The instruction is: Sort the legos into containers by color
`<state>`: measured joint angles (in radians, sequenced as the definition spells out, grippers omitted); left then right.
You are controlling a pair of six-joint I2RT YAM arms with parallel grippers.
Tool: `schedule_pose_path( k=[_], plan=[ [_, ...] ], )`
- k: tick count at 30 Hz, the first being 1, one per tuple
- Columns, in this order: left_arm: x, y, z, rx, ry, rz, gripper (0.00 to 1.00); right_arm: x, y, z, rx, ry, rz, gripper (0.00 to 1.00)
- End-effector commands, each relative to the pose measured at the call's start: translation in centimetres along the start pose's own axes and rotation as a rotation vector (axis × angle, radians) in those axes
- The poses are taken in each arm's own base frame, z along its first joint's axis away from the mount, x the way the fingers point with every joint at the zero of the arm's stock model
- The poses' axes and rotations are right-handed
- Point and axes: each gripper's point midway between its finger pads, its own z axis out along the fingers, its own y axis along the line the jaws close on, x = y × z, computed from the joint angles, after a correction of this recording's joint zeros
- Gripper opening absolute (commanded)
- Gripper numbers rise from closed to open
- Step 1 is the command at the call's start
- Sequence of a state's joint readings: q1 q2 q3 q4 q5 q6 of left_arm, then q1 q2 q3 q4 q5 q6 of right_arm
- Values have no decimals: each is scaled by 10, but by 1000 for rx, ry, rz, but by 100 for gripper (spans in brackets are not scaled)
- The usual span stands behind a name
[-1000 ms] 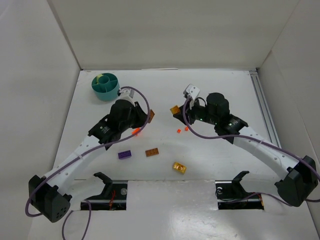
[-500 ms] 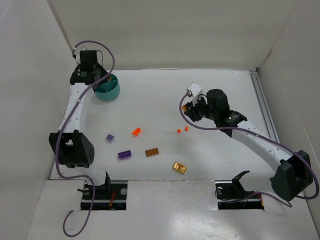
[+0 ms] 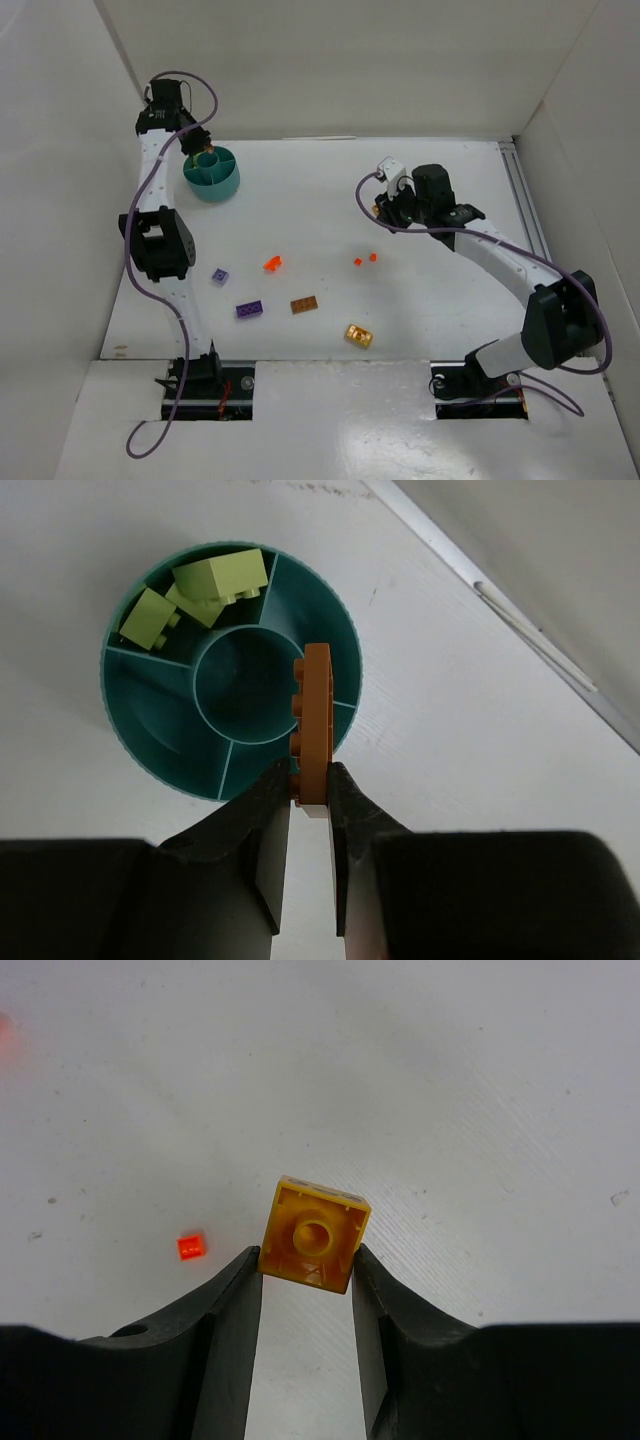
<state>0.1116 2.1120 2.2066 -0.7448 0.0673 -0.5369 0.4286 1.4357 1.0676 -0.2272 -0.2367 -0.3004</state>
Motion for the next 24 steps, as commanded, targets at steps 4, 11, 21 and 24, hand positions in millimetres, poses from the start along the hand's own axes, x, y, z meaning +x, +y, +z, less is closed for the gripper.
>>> schedule_pose_path(
  k=[4,11,21,24],
  plan=[
    [-12,1,-8,-31,-34,27,0,-21,-7,5,-38,-51,-22,7],
    [-8,18,7,-111,-32,17,0,-20,-10,12,-51,-46,-14,7],
    [0,22,16,-114,-7,8,11,-14,-13,13,-48,-28,-4,7],
    [2,21,13,-108,-1,8,14,-14,-13,13,-48,-28,-4,7]
  ],
)
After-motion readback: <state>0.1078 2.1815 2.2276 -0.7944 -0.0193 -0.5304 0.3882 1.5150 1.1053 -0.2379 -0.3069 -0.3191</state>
